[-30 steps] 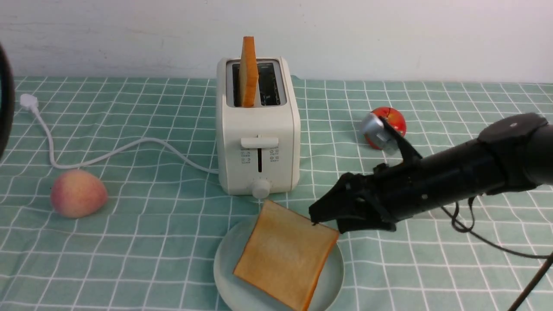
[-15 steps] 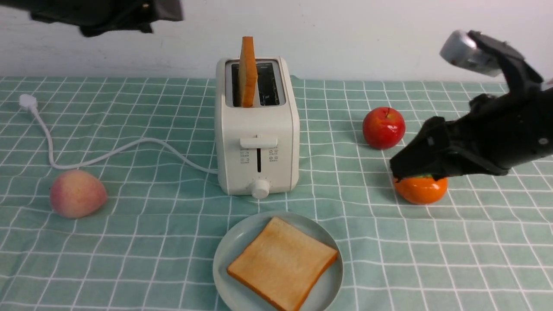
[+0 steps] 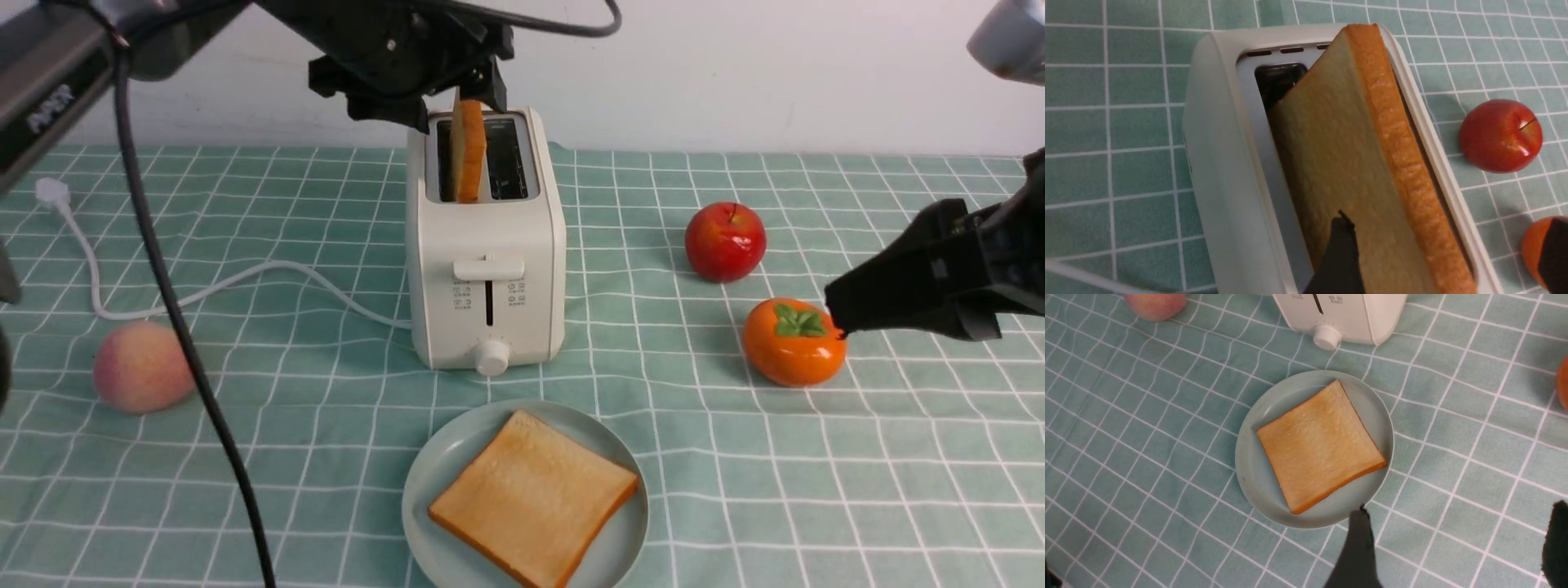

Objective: Take toasted bread from bread machine on blue coffee table place on plate.
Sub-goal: 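Reach for a toast slice standing in the toaster with the left gripper, then place the slice of bread on the plate with the left gripper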

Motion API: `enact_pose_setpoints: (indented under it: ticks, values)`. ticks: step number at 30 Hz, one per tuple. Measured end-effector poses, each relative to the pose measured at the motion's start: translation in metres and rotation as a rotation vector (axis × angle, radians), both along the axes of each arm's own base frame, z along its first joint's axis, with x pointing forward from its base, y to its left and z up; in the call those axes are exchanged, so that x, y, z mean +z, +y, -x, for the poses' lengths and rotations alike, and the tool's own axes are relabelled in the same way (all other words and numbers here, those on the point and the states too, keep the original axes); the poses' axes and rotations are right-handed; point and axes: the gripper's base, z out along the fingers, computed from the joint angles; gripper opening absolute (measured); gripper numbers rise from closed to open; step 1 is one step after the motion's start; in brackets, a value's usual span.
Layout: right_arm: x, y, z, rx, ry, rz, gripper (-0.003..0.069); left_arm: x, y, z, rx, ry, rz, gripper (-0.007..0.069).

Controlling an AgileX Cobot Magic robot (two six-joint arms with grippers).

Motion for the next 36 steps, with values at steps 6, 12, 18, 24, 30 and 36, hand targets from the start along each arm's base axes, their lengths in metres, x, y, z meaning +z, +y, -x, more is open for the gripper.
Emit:
enact_pose_setpoints:
  ticks: [6,12,18,24,30,36]
  values:
    - [-0.001,-0.002,0.000,-0.001,-0.002,0.028,0.0551,-0.028,-0.006,-0.020,-0.022,-0.036,-0.030,0.0561]
    - [-0.002,-0.002,0.000,0.001,0.004,0.033,0.0549,-0.029,-0.006,-0.021,-0.021,-0.045,-0.028,0.0347]
    - [-0.003,-0.002,0.001,0.004,0.009,0.037,0.0549,0.001,0.001,-0.004,-0.035,-0.063,-0.050,0.0062]
    - [-0.003,-0.003,0.001,0.003,0.007,0.050,0.0549,0.085,0.020,0.050,-0.040,-0.197,-0.063,0.0072]
    - [-0.003,-0.004,0.001,0.003,0.007,0.061,0.0549,0.137,0.047,0.122,-0.086,-0.236,-0.179,0.0072]
    - [-0.003,-0.004,0.001,0.001,0.003,0.064,0.0549,0.116,0.058,0.163,-0.120,-0.128,-0.204,0.0072]
